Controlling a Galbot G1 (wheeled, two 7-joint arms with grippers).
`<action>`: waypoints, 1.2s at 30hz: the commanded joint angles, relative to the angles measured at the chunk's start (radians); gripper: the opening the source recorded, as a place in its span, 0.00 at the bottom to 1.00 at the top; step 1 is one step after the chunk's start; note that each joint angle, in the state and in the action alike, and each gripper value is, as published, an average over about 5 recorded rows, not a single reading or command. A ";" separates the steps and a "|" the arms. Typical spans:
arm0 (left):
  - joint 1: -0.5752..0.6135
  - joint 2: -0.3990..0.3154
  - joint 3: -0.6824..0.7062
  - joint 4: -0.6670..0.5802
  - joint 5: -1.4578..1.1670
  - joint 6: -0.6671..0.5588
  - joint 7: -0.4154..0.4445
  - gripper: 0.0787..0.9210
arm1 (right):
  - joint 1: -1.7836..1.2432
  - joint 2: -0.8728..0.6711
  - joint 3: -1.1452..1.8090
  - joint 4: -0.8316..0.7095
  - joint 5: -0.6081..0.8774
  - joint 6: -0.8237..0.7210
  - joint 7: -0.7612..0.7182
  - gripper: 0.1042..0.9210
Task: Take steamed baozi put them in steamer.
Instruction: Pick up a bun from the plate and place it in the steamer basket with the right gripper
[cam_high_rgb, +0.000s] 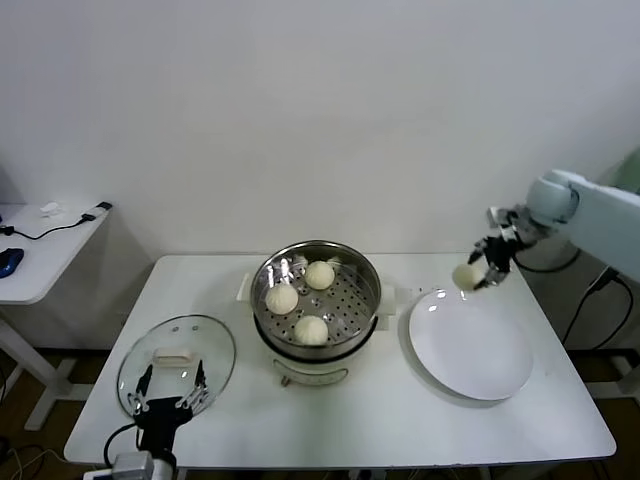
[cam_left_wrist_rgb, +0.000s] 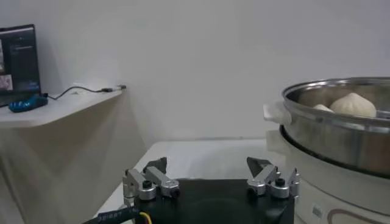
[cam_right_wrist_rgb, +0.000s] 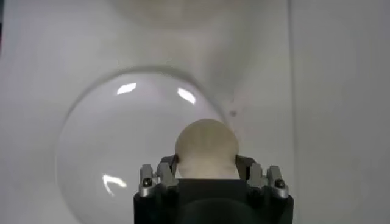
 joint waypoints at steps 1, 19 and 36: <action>0.004 0.005 0.002 -0.006 -0.001 -0.006 0.000 0.88 | 0.430 0.149 -0.215 0.396 0.440 -0.185 0.101 0.66; -0.009 0.012 0.002 0.014 -0.004 -0.006 0.000 0.88 | 0.041 0.349 -0.172 0.287 0.341 -0.320 0.311 0.66; -0.023 0.018 -0.003 0.007 -0.014 0.010 0.004 0.88 | -0.106 0.403 -0.117 0.130 0.241 -0.304 0.328 0.66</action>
